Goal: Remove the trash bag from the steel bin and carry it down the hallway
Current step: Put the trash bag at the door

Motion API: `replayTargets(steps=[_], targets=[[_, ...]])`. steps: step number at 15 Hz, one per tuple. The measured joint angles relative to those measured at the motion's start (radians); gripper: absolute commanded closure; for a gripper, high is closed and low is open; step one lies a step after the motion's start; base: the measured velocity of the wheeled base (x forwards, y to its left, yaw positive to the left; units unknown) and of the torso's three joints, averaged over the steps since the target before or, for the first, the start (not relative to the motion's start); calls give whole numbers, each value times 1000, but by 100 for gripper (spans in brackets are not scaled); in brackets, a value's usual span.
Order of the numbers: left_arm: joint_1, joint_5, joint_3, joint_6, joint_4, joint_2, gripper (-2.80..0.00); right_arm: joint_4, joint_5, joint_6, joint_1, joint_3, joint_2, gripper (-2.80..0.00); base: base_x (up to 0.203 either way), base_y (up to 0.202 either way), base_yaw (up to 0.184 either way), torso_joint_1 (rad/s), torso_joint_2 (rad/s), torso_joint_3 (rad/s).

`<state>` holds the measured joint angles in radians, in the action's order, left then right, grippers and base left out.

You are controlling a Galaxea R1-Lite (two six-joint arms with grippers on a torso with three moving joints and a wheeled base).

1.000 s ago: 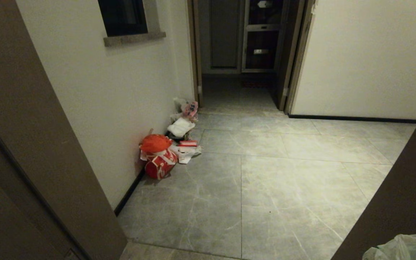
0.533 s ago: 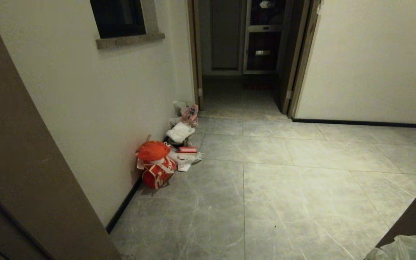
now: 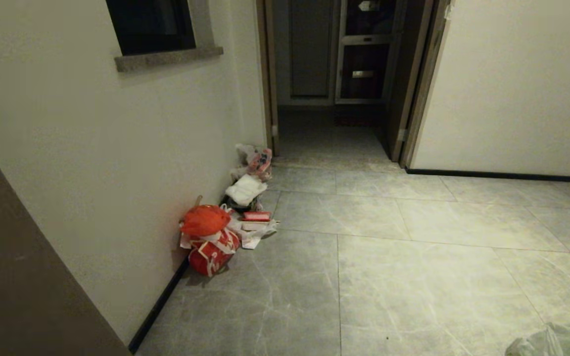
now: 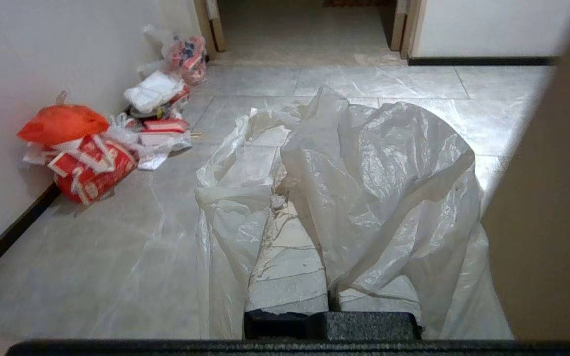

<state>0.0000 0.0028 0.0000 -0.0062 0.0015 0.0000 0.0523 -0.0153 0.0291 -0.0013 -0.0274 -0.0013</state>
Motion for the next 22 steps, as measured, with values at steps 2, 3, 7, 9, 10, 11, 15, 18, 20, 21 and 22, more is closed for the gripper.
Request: replayTargets(steps=[2, 3, 7, 9, 10, 11, 15, 18, 20, 21, 22], targets=[[0, 0, 0, -1, 0, 0, 0, 0, 0, 0, 0, 0, 0, 0, 193, 0, 2, 0, 5, 2], [0, 0, 0, -1, -1, 0, 0, 0, 0, 0, 0, 0, 0, 0, 191, 0, 1, 0, 2, 2], [0, 0, 0, -1, 0, 0, 0, 0, 0, 0, 0, 0, 0, 0, 193, 0, 1, 3, 2, 1], [0, 0, 0, -1, 0, 0, 0, 0, 0, 0, 0, 0, 0, 0, 192, 0, 1, 3, 2, 4], [0, 0, 0, 0, -1, 0, 0, 0, 0, 0, 0, 0, 0, 0, 193, 0, 3, 2, 2, 7], [0, 0, 0, 0, -1, 0, 0, -1, 0, 0, 0, 0, 0, 0, 195, 0, -1, 4, 5, 6], [-1, 0, 0, 0, -1, 0, 0, 0, 0, 0, -1, 0, 0, 0, 198, 0, 0, 3, 5, 0], [0, 0, 0, 0, -1, 0, 0, 0, 0, 0, 1, 0, 0, 0, 192, 0, 1, 1, 2, 3], [0, 0, 0, 0, -1, 0, 0, 0, 0, 0, -1, 0, 0, 0, 191, 0, 0, 5, 2, 0], [0, 0, 0, 1, -1, 0, 0, 1, 0, 0, -1, 0, 0, 0, 191, 0, 4, 5, 11, 0], [0, 0, 0, 2, -1, 0, 0, 1, 0, 0, -1, 0, 0, 0, 193, 0, 0, 2, 2, 7]])
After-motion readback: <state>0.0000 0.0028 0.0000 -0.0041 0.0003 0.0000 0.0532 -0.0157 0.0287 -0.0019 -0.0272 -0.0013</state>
